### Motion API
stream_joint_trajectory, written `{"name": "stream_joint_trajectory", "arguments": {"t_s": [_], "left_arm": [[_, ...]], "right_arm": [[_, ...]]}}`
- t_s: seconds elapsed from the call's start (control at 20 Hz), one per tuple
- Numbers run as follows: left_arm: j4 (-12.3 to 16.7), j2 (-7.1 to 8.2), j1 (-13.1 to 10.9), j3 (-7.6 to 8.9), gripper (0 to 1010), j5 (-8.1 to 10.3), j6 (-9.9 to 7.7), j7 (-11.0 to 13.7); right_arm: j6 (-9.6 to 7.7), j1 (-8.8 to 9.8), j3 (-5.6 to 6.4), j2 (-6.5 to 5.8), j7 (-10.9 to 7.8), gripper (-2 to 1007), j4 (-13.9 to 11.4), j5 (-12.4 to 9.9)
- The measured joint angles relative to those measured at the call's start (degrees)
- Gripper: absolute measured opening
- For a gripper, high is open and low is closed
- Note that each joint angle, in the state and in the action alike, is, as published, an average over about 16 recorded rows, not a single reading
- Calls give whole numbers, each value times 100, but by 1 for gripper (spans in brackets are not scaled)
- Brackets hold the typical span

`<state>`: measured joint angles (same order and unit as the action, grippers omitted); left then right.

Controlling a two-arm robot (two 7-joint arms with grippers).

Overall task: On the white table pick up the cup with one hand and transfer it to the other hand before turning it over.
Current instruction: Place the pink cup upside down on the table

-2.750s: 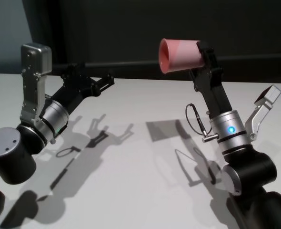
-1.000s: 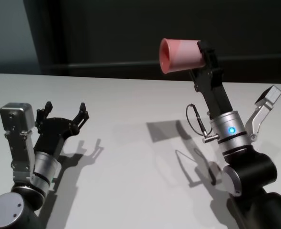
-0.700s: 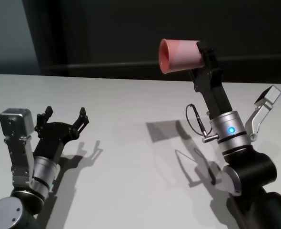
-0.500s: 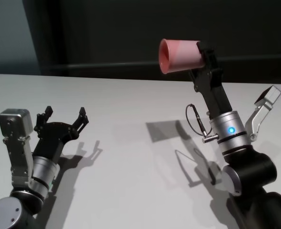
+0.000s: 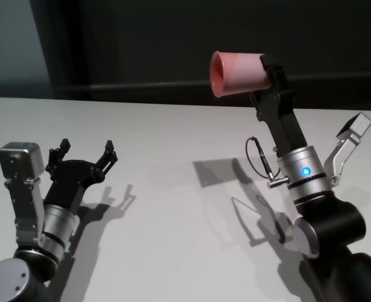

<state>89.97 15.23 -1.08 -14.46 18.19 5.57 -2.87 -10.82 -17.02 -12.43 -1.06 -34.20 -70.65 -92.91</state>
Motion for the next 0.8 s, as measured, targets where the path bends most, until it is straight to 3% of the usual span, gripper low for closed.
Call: {"name": "stream_joint_trajectory", "arguments": {"t_s": [0.55,0.8], "left_arm": [[1,5,9,-11,1003,6,-6,-13],[3,7,11,-13,1003,8,-9,-17]], "right_arm": [[-3,-1,-7,-8,-6,735,0,-5],[2,-12,-67,-71,-19,735,-21,17]]}}
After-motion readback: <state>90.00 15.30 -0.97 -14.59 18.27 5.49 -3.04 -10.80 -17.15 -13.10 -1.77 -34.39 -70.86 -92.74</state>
